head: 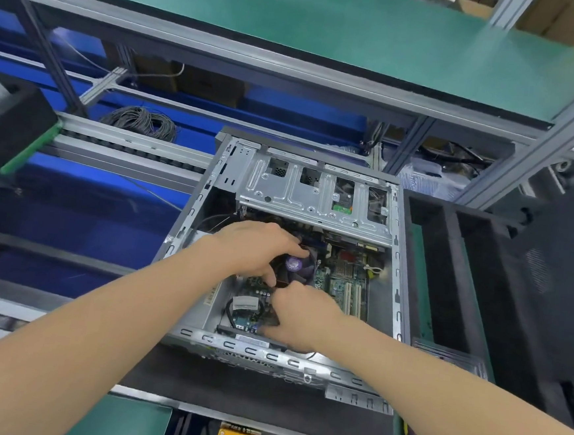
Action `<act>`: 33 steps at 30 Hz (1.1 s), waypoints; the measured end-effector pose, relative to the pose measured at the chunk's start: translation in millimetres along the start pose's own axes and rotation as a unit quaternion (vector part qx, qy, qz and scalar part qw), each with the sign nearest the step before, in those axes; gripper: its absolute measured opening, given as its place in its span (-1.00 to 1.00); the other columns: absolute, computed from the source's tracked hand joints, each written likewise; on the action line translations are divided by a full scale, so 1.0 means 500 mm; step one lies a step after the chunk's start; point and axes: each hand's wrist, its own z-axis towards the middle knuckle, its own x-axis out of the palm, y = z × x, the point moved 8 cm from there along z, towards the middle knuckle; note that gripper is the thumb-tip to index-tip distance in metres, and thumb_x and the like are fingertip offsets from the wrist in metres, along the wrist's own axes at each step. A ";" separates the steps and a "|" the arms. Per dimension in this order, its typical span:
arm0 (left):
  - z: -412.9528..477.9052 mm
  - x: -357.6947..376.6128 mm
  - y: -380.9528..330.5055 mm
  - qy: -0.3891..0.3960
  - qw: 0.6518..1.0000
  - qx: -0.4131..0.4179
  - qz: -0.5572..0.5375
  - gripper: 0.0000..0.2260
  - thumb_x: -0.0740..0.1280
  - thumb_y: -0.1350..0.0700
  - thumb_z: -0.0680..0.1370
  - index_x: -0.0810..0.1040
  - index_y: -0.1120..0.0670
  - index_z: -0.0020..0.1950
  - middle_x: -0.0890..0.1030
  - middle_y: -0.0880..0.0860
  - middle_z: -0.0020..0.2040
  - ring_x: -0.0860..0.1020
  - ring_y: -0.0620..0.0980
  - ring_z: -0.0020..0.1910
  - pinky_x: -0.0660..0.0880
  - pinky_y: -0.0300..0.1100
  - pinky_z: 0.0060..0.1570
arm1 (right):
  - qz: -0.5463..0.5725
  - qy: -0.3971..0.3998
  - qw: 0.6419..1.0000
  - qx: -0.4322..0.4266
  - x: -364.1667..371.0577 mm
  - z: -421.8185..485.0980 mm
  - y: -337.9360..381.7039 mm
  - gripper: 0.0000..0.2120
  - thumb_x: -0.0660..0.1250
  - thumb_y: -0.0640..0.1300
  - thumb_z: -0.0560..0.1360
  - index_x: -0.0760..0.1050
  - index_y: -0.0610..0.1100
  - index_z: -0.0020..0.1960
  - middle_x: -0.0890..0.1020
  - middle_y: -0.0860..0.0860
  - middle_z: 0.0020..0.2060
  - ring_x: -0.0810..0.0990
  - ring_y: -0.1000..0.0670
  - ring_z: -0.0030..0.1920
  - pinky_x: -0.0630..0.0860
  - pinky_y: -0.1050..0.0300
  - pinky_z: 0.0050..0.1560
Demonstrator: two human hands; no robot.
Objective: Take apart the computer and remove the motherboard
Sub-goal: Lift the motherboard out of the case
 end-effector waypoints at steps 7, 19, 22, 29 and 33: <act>0.011 0.003 0.012 -0.003 0.999 -0.051 -0.010 -0.14 0.61 -0.08 0.41 0.21 -0.35 0.58 0.49 0.08 0.40 0.52 0.17 0.33 0.42 -0.08 0.00 | 0.026 0.015 0.998 0.053 0.034 0.044 0.009 -0.58 0.26 0.23 0.58 0.51 -0.14 0.08 0.61 -0.13 -0.07 0.66 -0.23 0.01 0.43 0.02 -0.18; 0.001 -0.003 -0.002 0.021 0.996 -0.083 -0.034 -0.16 0.60 0.05 0.44 0.23 -0.32 0.59 0.41 0.11 0.46 0.44 0.22 0.41 0.52 0.14 0.22 | 0.171 0.057 0.981 0.078 0.066 0.064 0.002 -0.80 0.24 -0.02 0.58 0.50 -0.15 -0.06 0.61 -0.24 0.09 0.56 -0.23 -0.01 0.42 0.04 -0.13; 0.001 -0.003 -0.001 0.022 0.996 -0.084 -0.034 -0.17 0.60 0.08 0.46 0.25 -0.33 0.58 0.40 0.12 0.45 0.45 0.23 0.40 0.52 0.15 0.22 | 0.195 0.052 0.974 0.105 0.064 0.067 -0.006 -0.64 0.25 -0.09 0.58 0.53 -0.33 0.24 0.60 -0.28 0.13 0.56 -0.22 0.01 0.41 0.05 -0.14; 0.016 -0.005 0.000 0.032 0.994 -0.092 -0.044 -0.14 0.63 0.14 0.41 0.30 -0.27 0.58 0.45 0.14 0.43 0.48 0.23 0.36 0.47 0.00 0.03 | 0.173 0.055 0.982 0.056 0.058 0.067 0.004 -0.73 0.23 -0.11 0.66 0.58 -0.32 0.08 0.60 -0.27 0.13 0.57 -0.26 0.10 0.35 0.07 -0.12; 0.016 -0.004 0.001 0.039 0.993 -0.097 -0.049 -0.12 0.65 0.12 0.38 0.30 -0.27 0.58 0.44 0.11 0.48 0.45 0.22 0.40 0.53 0.08 0.21 | 0.163 0.047 0.984 0.051 0.053 0.061 0.009 -0.80 0.27 -0.12 0.62 0.51 -0.24 -0.08 0.63 -0.29 0.02 0.58 -0.26 0.02 0.36 0.06 -0.16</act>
